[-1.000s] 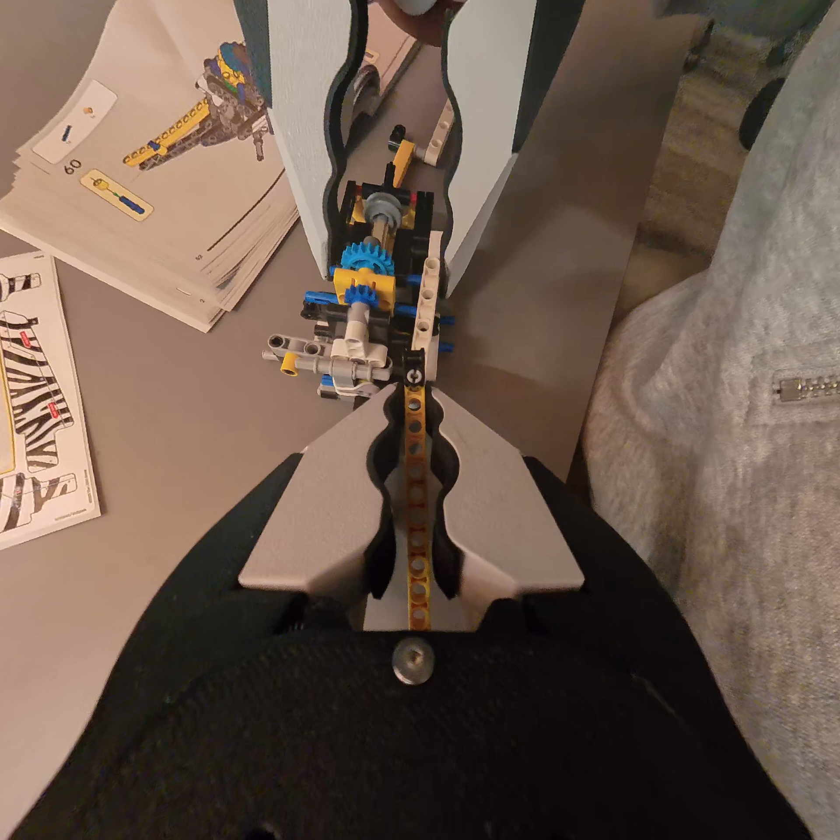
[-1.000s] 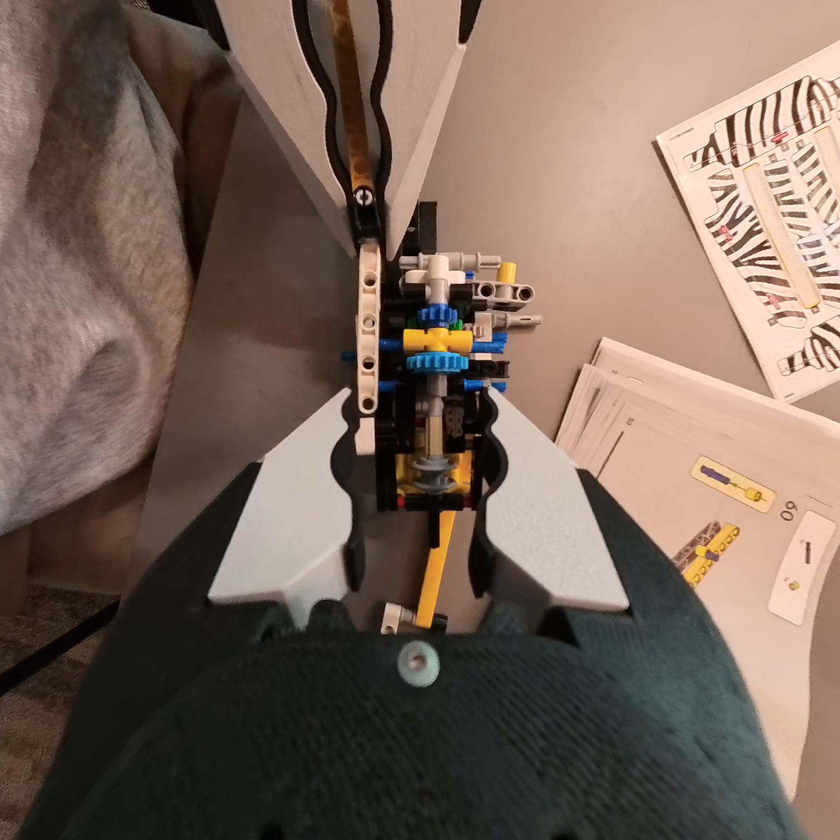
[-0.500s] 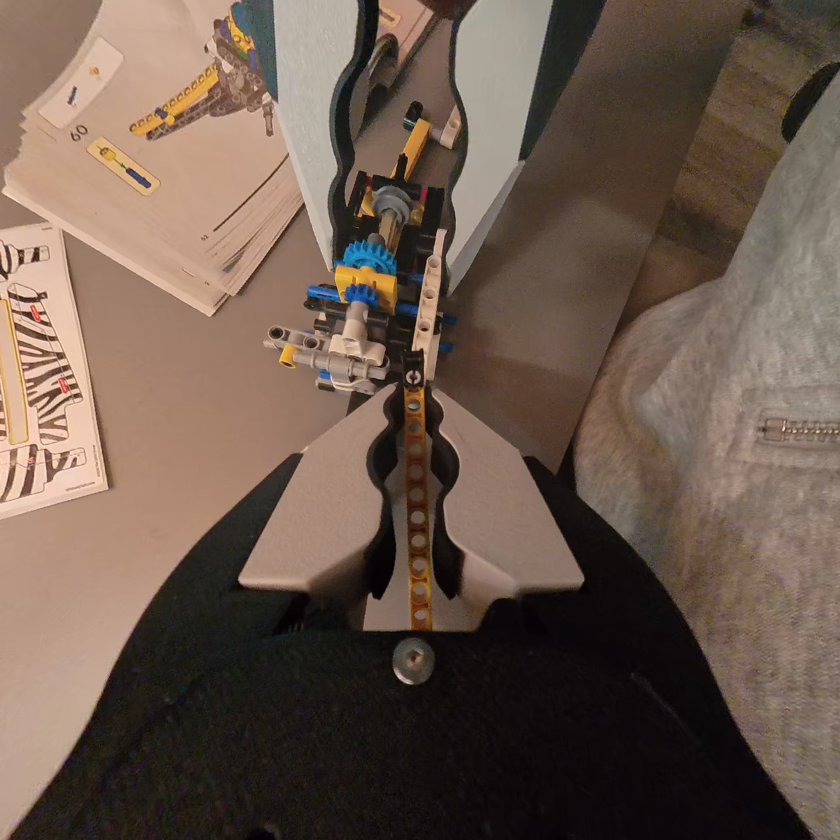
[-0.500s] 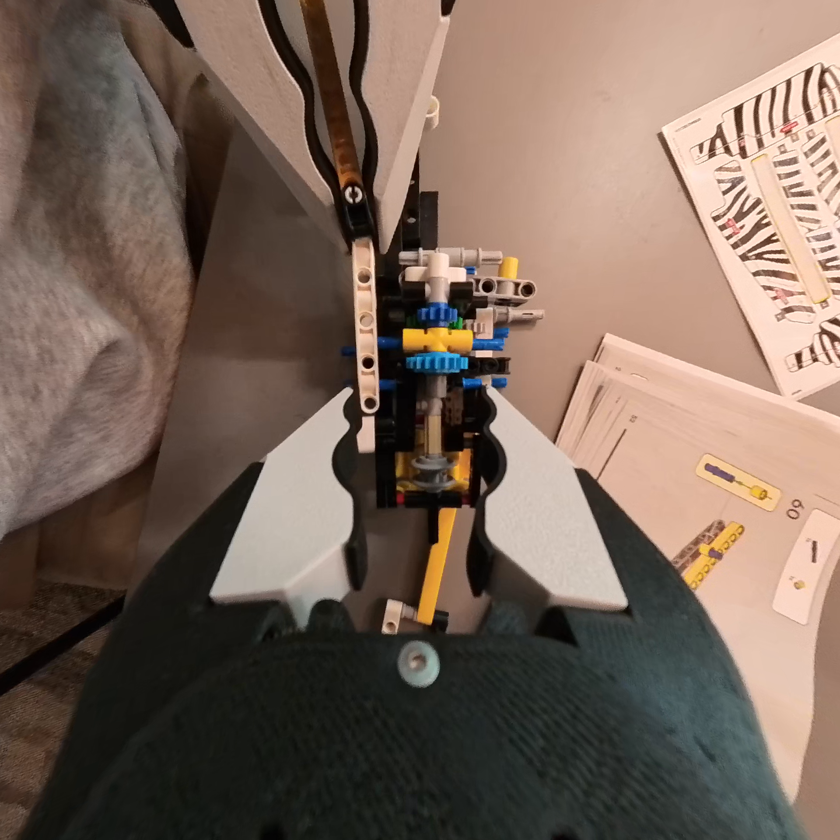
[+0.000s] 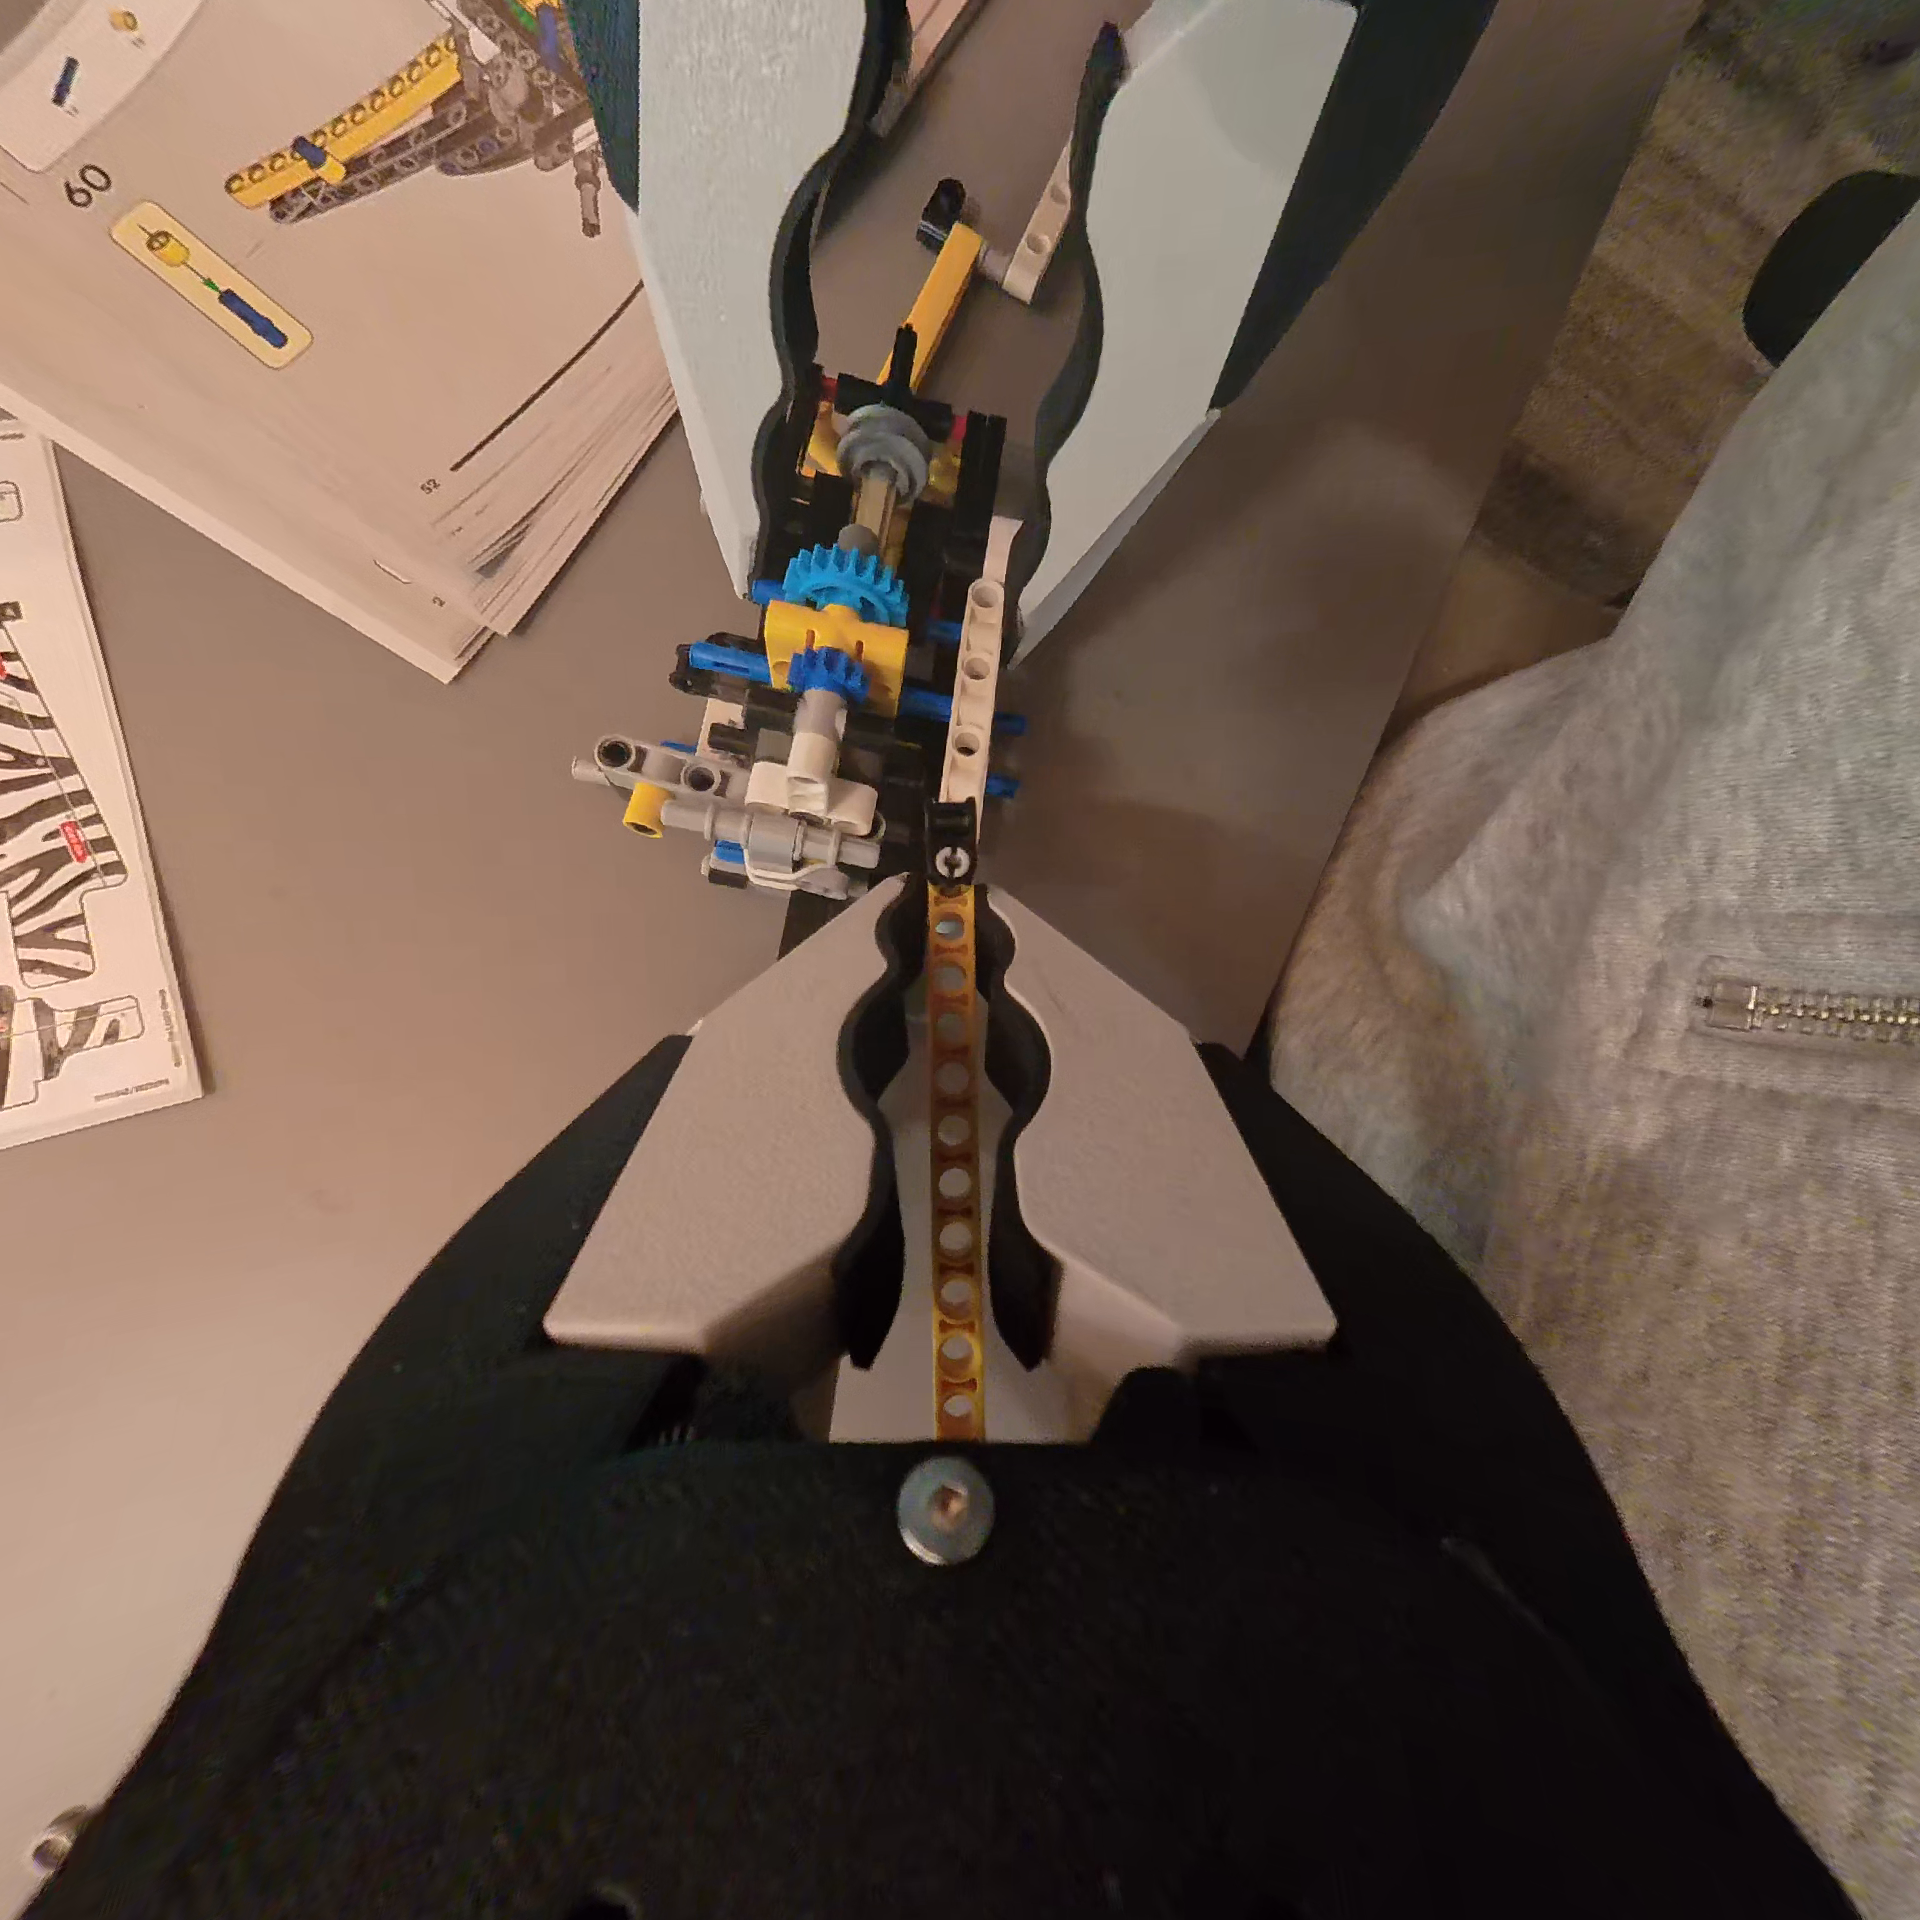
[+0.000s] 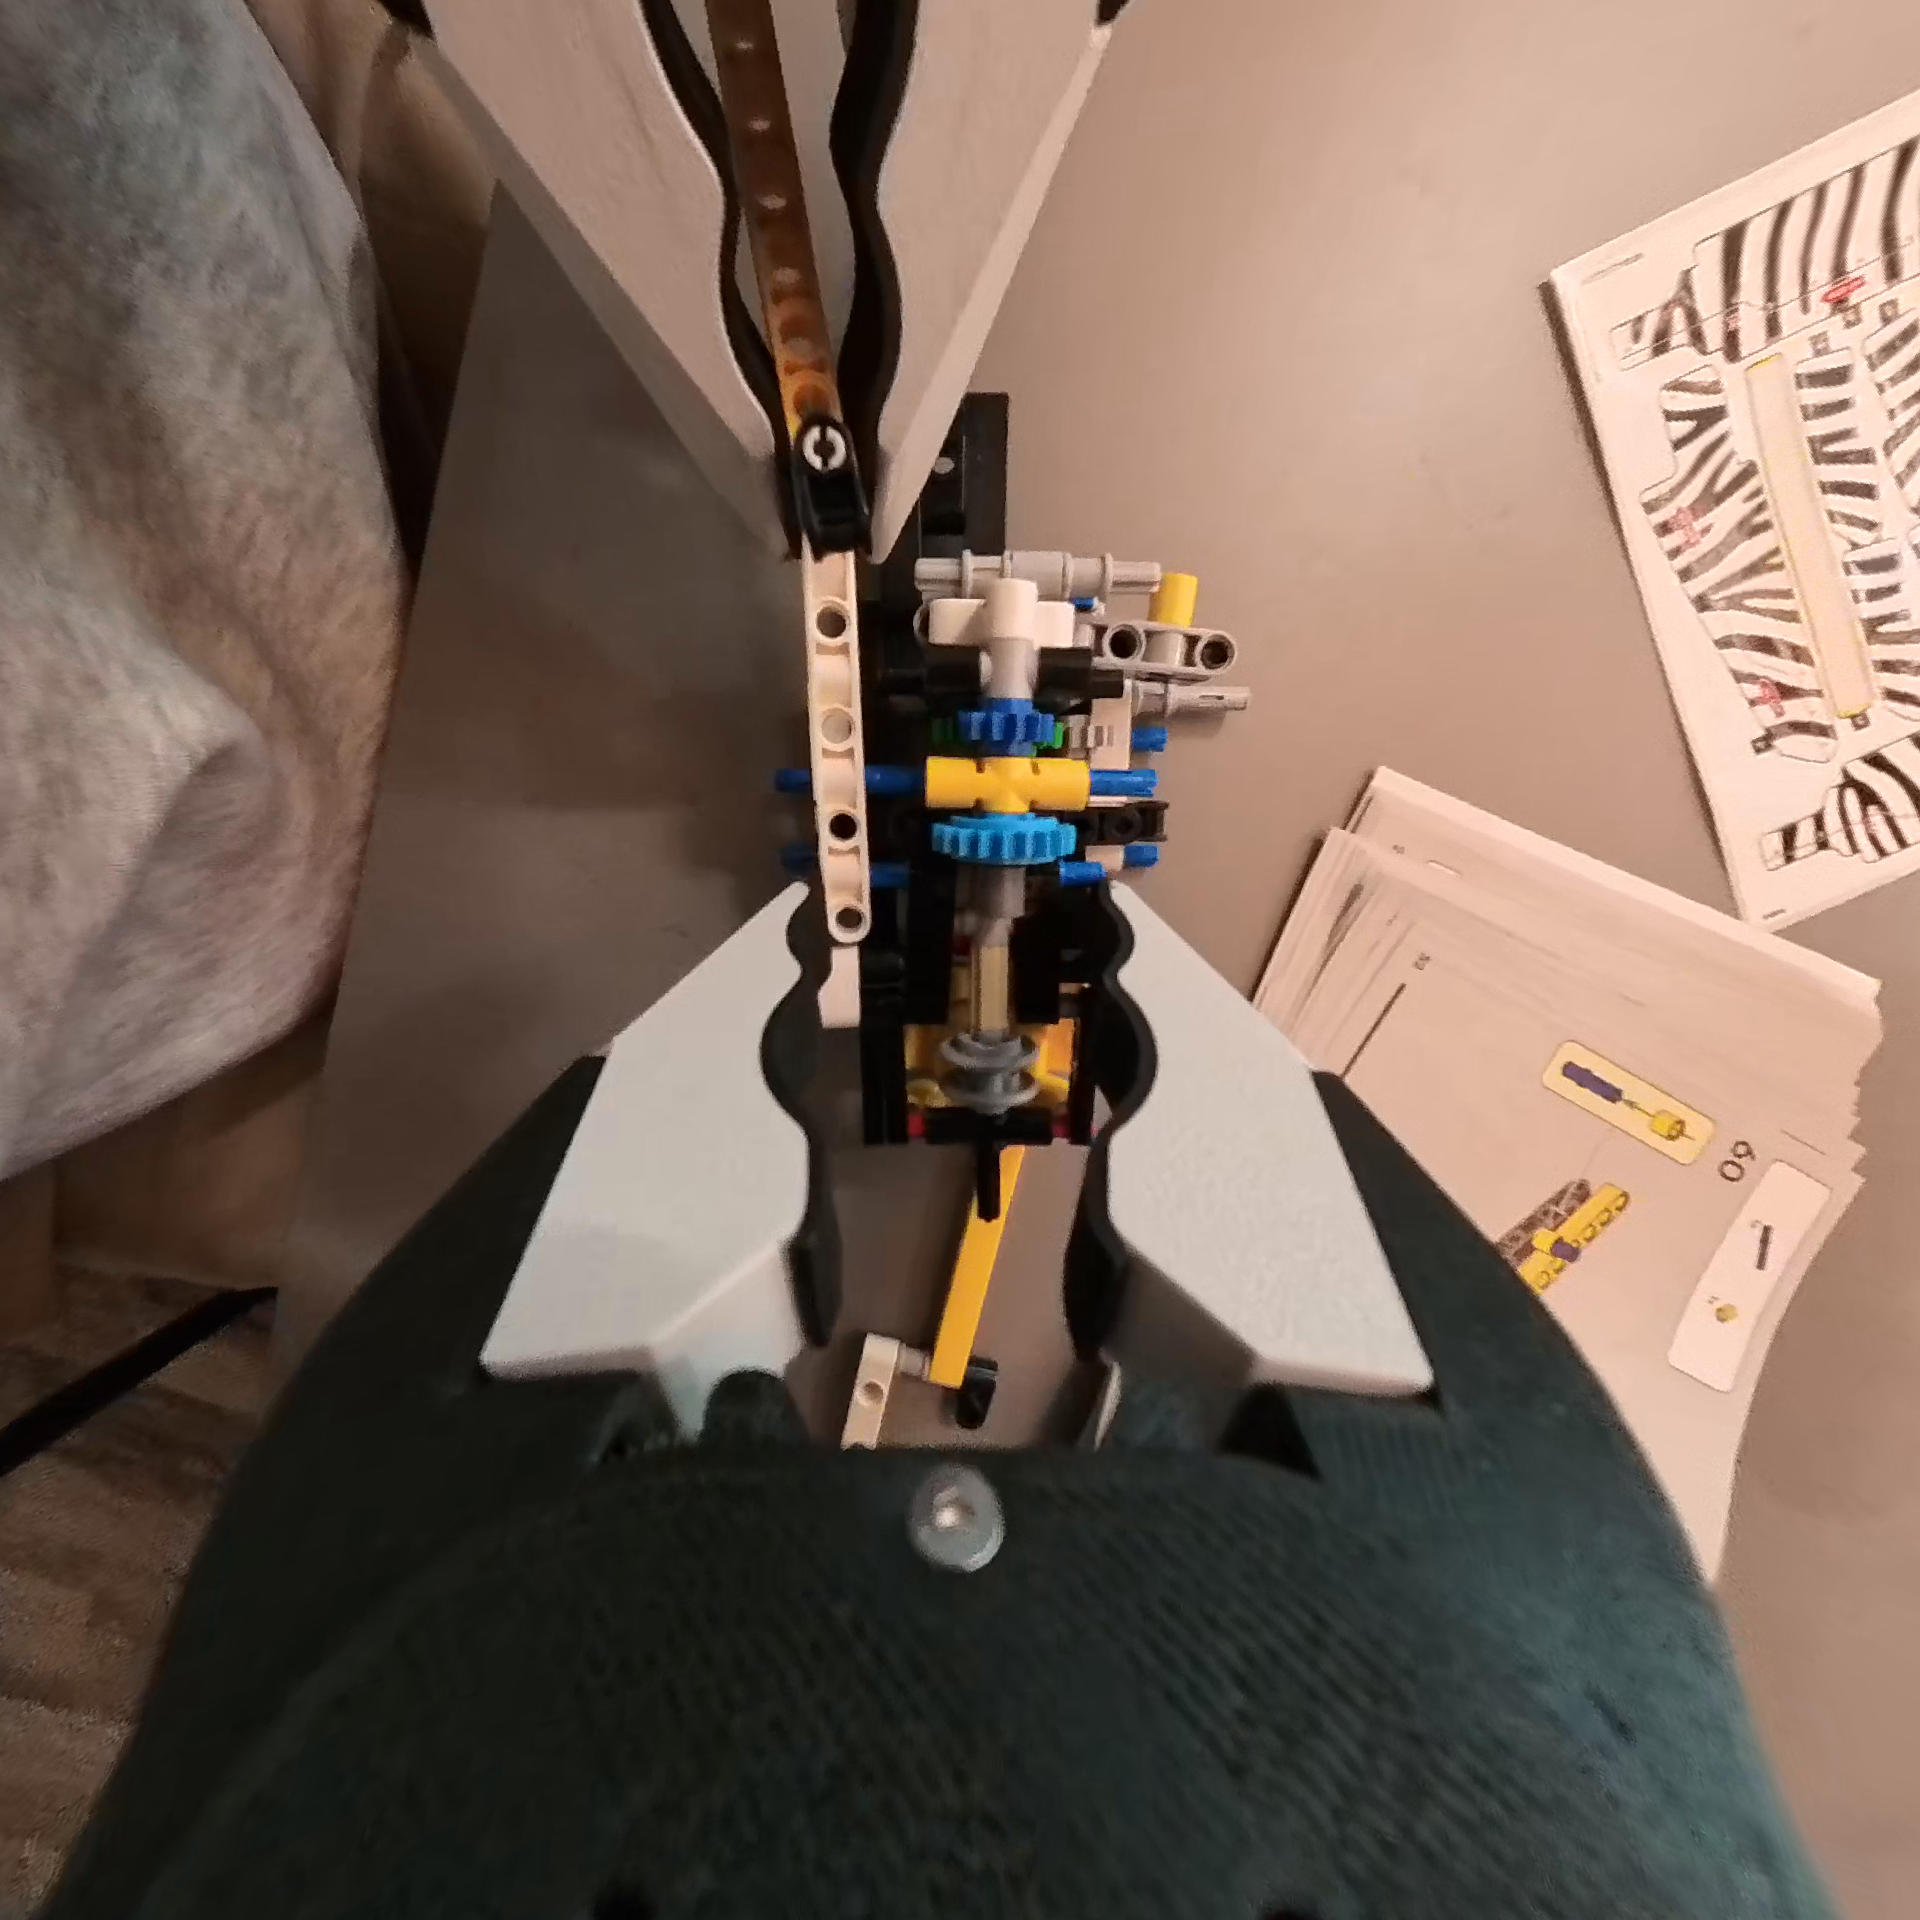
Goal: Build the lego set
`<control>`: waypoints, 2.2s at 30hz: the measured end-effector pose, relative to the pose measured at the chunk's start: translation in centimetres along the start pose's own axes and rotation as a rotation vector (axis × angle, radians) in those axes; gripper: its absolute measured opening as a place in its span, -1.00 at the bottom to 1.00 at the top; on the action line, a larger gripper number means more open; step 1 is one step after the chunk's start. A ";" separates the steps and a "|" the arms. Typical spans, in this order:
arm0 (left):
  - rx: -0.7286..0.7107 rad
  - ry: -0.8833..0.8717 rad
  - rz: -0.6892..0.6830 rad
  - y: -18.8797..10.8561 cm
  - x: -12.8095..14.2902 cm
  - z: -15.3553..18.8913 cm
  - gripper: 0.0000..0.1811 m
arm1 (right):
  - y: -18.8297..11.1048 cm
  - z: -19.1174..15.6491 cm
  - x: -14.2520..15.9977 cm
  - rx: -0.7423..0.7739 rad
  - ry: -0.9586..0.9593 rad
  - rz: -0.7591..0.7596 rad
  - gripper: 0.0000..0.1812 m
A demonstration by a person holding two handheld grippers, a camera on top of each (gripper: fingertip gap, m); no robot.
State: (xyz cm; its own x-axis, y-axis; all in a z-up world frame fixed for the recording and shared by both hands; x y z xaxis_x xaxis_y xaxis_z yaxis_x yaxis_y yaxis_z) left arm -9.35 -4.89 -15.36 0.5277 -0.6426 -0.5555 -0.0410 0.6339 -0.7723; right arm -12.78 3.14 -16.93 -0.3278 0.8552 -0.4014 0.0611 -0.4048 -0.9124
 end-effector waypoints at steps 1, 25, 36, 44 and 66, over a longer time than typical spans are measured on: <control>0.001 0.003 -0.001 0.0 0.0 -0.1 -0.95 | 0.0 0.1 0.0 0.007 -0.006 -0.006 -0.47; 0.048 -0.011 0.007 0.2 0.6 -1.1 -0.94 | -0.1 1.0 -0.3 0.029 0.035 0.140 -0.18; 0.047 0.024 0.026 0.4 0.5 -1.3 -0.95 | 0.0 1.0 -0.4 0.030 -0.015 0.213 -0.44; 0.041 0.024 0.045 0.4 0.5 -1.3 -0.96 | 0.1 1.1 -0.4 0.019 -0.006 0.189 -0.46; -0.011 0.051 0.117 0.5 0.5 -1.6 -0.96 | 0.1 1.3 -0.2 0.031 0.033 0.150 -0.47</control>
State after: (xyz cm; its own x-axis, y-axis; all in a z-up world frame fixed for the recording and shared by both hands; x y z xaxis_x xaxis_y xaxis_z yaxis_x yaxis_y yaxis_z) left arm -10.50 -5.59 -16.50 0.4747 -0.5857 -0.6570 -0.1091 0.7015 -0.7042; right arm -13.97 2.52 -16.83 -0.2859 0.7942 -0.5362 0.0774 -0.5385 -0.8390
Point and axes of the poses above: each gripper's, where its closed fingertips meet, y out along the fingers, x out of its underside, z = x × y across the jaws, the point moved 4 cm from there along -y, back along the fingers, and after that the axes turned 12 degrees about -y, right-handed, at the moved point
